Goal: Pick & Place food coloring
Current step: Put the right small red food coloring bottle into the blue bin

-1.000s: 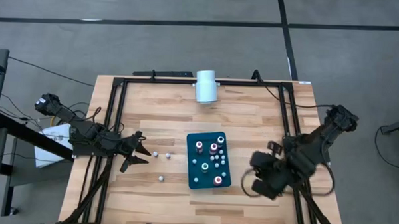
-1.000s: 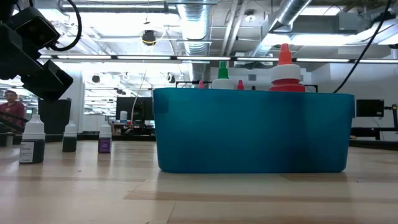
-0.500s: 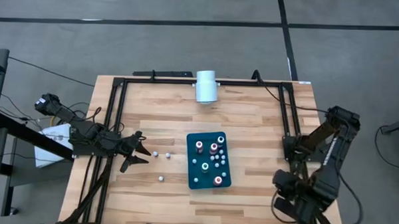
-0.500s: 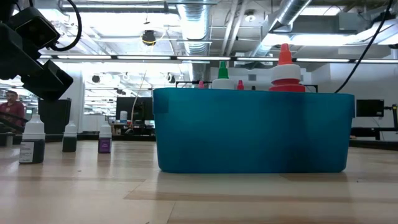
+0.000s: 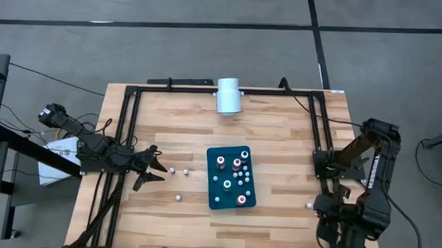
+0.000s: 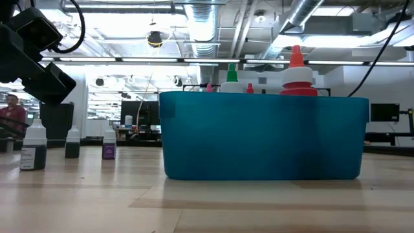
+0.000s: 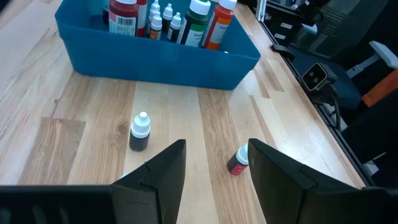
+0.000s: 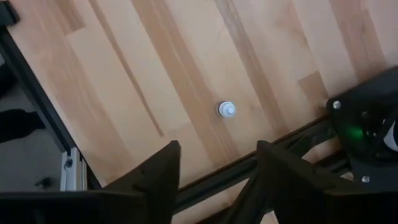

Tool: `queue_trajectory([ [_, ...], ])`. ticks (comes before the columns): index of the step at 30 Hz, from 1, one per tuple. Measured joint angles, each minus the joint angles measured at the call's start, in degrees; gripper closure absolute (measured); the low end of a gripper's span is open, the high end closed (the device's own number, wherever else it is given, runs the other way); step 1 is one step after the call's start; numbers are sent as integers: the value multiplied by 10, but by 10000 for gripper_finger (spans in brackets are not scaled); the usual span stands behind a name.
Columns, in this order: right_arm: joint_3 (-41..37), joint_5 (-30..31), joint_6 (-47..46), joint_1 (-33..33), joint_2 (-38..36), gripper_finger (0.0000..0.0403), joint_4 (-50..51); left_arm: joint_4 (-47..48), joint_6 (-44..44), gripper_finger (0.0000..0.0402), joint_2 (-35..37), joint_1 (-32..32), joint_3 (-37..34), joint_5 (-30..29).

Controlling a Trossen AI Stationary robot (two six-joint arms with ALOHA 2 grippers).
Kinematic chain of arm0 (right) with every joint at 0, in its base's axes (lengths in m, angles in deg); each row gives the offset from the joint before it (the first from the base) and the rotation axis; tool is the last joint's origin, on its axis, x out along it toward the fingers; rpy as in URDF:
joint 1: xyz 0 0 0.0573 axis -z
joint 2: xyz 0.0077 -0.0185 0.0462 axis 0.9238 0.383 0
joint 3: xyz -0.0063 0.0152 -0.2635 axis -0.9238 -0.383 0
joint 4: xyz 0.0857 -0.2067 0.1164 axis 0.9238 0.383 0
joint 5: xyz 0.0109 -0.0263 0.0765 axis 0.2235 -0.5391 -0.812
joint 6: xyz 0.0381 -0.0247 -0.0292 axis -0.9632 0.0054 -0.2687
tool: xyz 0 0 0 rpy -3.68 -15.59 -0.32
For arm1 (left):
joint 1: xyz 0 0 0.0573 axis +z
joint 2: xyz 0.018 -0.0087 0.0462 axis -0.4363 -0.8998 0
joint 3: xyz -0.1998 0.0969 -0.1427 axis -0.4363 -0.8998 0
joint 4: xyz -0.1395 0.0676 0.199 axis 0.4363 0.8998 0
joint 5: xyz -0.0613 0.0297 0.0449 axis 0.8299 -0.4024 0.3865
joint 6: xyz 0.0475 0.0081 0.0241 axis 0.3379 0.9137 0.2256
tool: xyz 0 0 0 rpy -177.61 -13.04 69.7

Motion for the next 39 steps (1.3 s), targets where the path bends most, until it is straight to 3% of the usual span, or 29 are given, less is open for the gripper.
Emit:
queue_trajectory([
  [6,0,1,27,-5,0,162,-6,0,-1,236,0,0,0,-1],
  [22,0,-13,15,39,0,159,-41,0,-1,236,0,0,0,-1],
  [33,0,-33,188,70,0,158,-105,0,-1,236,0,0,0,0],
  [39,0,-34,214,84,0,158,-115,0,-1,236,0,0,0,0],
])
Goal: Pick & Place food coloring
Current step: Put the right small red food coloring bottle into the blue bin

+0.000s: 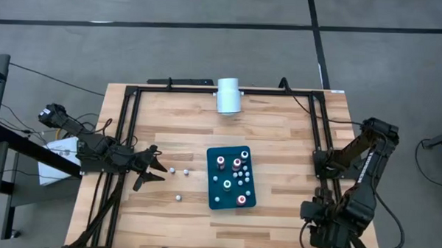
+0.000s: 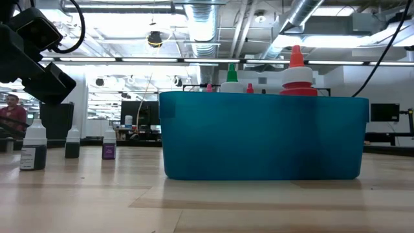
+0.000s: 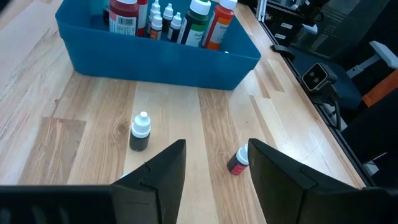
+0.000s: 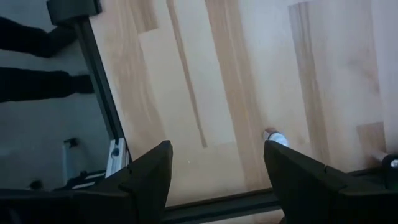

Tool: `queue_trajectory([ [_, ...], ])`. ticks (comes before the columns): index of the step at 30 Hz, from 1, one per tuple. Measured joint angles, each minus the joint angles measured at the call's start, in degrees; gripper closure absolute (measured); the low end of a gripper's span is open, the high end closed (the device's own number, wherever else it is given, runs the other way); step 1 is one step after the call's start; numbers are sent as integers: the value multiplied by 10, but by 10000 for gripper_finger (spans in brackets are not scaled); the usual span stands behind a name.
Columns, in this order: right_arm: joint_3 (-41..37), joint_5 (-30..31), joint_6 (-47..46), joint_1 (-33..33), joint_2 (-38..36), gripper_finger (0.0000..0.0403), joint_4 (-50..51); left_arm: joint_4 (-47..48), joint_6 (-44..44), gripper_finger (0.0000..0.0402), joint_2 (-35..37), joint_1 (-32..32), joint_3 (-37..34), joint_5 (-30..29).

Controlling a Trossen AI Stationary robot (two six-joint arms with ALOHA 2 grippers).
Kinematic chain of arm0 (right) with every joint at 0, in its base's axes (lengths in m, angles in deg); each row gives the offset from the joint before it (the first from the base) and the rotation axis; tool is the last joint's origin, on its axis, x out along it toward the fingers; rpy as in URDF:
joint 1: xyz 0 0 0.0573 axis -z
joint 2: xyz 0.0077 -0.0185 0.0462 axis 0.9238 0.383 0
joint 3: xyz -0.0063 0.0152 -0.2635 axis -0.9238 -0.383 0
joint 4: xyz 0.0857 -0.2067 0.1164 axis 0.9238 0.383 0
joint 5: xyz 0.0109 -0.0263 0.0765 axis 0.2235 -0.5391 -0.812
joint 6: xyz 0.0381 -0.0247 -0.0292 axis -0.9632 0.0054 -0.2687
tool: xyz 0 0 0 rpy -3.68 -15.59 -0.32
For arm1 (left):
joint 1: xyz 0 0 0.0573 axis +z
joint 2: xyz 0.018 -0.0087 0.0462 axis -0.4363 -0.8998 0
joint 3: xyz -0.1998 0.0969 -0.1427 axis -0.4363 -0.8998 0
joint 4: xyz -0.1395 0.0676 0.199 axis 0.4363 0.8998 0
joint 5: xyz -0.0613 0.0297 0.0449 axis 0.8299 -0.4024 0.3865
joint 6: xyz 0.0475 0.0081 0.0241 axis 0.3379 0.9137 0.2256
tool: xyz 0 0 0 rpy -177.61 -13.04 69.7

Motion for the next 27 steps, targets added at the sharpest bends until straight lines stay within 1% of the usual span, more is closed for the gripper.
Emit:
queue_trajectory([
  [6,0,2,45,7,0,158,1,0,0,236,0,0,0,0],
  [13,0,-8,41,8,0,158,10,0,0,236,0,0,0,0],
  [20,0,-31,41,20,17,158,51,0,0,236,0,0,0,0],
  [23,-22,-50,40,26,19,158,37,0,0,236,0,0,0,0],
  [25,-48,-74,41,31,19,158,7,0,0,236,0,0,0,0],
  [27,-73,-83,40,32,19,158,-8,0,0,236,0,0,0,0],
])
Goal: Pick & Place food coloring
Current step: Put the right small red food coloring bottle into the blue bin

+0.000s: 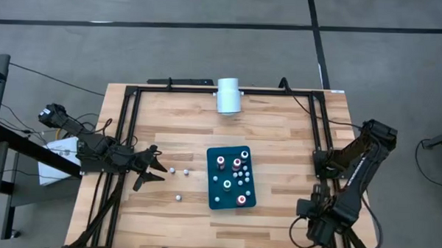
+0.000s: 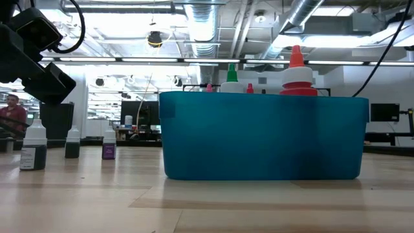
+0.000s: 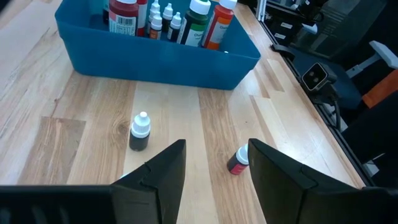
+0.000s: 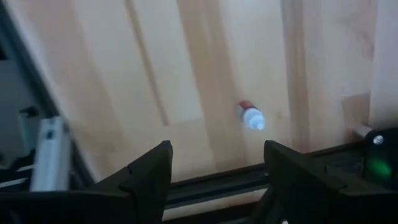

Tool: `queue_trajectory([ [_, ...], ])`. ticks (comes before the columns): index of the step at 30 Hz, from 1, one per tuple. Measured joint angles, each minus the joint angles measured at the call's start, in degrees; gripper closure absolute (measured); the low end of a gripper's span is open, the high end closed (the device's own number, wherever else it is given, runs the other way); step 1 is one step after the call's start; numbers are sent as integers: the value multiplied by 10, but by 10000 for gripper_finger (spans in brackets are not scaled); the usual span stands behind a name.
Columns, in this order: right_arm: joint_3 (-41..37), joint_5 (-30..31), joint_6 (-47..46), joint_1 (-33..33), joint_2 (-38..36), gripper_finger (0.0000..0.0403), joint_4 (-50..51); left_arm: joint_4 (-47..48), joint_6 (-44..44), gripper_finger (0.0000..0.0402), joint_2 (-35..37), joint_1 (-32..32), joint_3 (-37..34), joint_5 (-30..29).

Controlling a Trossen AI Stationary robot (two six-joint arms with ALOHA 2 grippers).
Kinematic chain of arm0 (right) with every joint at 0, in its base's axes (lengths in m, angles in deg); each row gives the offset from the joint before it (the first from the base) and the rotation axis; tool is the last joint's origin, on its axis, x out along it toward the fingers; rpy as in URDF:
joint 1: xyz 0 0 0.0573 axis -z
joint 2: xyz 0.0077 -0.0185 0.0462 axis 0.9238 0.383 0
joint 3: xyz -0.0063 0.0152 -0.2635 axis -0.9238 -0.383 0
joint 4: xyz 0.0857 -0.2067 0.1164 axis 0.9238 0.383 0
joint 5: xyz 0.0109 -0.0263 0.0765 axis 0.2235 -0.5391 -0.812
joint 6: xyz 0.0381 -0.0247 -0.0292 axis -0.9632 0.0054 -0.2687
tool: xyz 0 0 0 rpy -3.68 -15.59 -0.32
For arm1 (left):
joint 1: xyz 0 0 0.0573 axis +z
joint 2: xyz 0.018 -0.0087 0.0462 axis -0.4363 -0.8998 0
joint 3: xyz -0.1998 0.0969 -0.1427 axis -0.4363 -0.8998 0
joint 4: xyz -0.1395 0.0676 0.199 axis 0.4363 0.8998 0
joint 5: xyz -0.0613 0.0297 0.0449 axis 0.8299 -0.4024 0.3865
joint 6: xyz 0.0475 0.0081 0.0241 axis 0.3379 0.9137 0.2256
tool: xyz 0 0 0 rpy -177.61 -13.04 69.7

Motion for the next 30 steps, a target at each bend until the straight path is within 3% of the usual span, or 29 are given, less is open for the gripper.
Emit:
queue_trajectory([
  [7,-26,44,-40,3,-5,159,5,0,-4,236,0,0,0,1],
  [30,-187,60,-227,-57,-86,159,-113,0,-1,236,0,0,0,1],
])
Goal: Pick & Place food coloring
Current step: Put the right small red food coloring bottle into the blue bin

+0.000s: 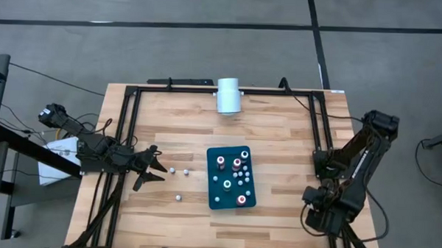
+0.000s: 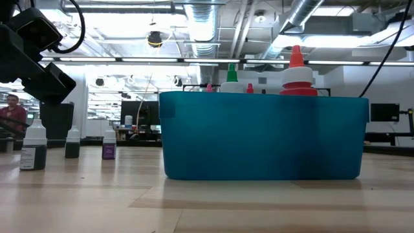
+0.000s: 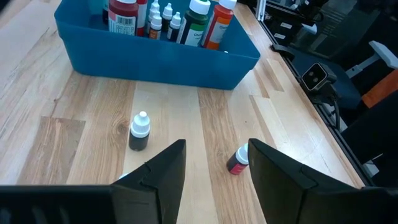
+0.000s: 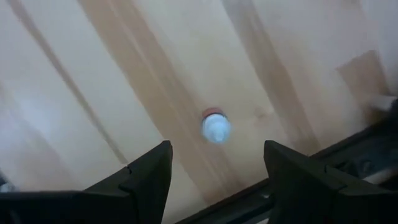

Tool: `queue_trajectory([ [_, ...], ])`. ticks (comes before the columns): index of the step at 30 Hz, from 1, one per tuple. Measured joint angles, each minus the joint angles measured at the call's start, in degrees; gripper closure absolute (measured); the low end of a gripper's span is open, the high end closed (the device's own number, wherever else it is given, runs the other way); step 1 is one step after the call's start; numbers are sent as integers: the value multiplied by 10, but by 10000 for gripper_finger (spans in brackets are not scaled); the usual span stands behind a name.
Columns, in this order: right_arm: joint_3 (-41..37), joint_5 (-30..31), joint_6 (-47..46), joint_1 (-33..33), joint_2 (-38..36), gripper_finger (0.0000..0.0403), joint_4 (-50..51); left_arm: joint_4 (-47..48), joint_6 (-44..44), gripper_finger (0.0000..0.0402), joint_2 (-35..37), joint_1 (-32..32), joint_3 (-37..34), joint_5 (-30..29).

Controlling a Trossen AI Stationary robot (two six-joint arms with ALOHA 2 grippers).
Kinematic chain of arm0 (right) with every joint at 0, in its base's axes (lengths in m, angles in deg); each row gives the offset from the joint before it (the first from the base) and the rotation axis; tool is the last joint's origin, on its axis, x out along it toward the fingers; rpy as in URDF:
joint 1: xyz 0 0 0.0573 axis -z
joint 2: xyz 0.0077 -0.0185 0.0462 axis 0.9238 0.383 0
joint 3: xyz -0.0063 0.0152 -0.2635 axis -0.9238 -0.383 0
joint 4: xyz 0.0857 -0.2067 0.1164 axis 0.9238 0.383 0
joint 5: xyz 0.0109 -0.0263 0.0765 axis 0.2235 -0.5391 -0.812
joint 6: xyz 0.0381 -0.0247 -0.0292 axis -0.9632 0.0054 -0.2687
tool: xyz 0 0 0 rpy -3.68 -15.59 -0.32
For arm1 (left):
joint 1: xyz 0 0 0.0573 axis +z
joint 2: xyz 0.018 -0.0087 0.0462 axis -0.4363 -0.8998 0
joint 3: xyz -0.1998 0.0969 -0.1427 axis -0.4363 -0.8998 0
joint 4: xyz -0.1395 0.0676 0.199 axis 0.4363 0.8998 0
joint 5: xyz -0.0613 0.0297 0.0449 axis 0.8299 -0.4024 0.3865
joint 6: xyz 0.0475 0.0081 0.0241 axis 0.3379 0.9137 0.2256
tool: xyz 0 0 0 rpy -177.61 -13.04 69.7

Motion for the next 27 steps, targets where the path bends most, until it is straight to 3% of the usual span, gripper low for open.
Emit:
queue_trajectory([
  [13,-34,16,-2,9,-7,159,-73,0,0,236,0,0,0,-1],
  [20,-48,29,0,24,-7,159,-69,0,0,236,0,0,0,-1],
  [27,-48,18,-35,0,-7,160,-71,0,0,236,0,0,0,-2],
])
